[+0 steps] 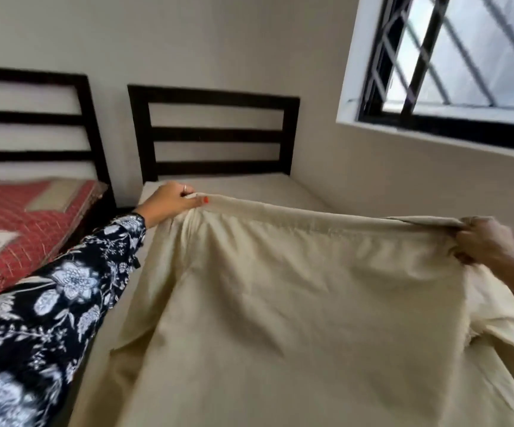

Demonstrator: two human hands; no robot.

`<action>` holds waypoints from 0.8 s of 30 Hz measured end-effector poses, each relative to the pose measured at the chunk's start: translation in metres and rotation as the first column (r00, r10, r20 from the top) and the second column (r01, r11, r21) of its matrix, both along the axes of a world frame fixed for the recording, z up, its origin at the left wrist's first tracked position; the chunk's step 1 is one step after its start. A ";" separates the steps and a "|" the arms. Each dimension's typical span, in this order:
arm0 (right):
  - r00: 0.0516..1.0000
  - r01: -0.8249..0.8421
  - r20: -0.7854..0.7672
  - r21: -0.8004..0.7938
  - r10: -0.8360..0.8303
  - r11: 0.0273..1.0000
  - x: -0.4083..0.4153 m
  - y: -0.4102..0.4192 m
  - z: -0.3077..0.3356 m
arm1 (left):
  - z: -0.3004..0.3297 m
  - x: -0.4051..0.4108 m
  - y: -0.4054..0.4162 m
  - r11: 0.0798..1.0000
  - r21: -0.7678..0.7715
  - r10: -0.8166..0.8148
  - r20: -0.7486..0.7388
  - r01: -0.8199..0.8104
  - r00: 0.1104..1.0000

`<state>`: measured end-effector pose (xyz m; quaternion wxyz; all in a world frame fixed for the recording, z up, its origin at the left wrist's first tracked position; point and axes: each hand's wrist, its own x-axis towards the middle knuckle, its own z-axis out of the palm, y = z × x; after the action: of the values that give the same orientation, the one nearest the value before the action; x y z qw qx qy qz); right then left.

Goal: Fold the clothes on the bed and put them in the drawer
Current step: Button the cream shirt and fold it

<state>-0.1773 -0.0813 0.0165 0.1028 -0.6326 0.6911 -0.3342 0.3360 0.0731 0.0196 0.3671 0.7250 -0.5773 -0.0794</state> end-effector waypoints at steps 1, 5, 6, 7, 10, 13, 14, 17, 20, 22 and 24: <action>1.000 0.004 0.014 0.021 -0.004 1.000 -0.003 -0.013 -0.015 | -0.012 -0.003 -0.008 1.000 -0.001 -0.001 -0.013 0.000 1.000; 0.998 0.050 -0.036 0.119 -0.046 0.992 0.012 -0.062 -0.087 | -0.081 0.002 -0.066 0.999 0.041 0.023 -0.033 -0.022 0.999; 0.997 0.062 -0.046 0.153 -0.055 0.986 0.014 -0.068 -0.102 | -0.098 0.002 -0.076 0.997 0.063 0.040 -0.050 -0.037 0.998; 0.997 0.060 -0.054 0.175 -0.051 0.983 0.015 -0.081 -0.120 | -0.114 0.004 -0.087 0.995 0.085 0.060 -0.076 -0.054 0.995; 0.996 0.086 -0.055 0.237 -0.075 0.968 0.018 -0.098 -0.156 | -0.147 0.008 -0.107 0.992 0.103 0.079 -0.106 -0.068 0.991; 0.994 0.110 -0.032 0.291 -0.105 0.950 0.013 -0.108 -0.186 | -0.170 0.016 -0.101 0.978 0.192 0.106 -0.135 -0.079 0.985; 0.992 0.125 -0.030 0.294 -0.121 0.948 -0.003 -0.123 -0.197 | -0.173 0.020 -0.096 0.976 0.198 0.120 -0.157 -0.088 0.980; 0.991 0.109 -0.103 0.204 -0.090 0.973 -0.021 -0.143 -0.236 | -0.196 0.040 -0.057 0.953 0.243 0.236 -0.206 -0.184 0.950; 0.971 0.073 -0.234 0.065 -0.056 0.995 0.042 -0.075 -0.194 | -0.209 0.060 0.010 0.876 0.411 0.345 -0.165 -0.254 0.924; 0.964 -0.014 -0.267 0.018 0.018 1.000 0.086 -0.029 -0.167 | -0.210 0.064 0.058 0.772 0.581 0.422 -0.165 -0.258 0.891; 0.931 -0.177 -0.325 -0.007 0.165 0.984 0.113 0.000 -0.159 | -0.210 0.060 0.101 0.667 0.717 0.496 -0.223 -0.203 0.839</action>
<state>-0.0645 -0.0809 -0.1426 0.0051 -0.7382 0.6348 -0.2282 0.3959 0.1745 -0.1904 0.2010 0.8735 -0.2678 -0.3534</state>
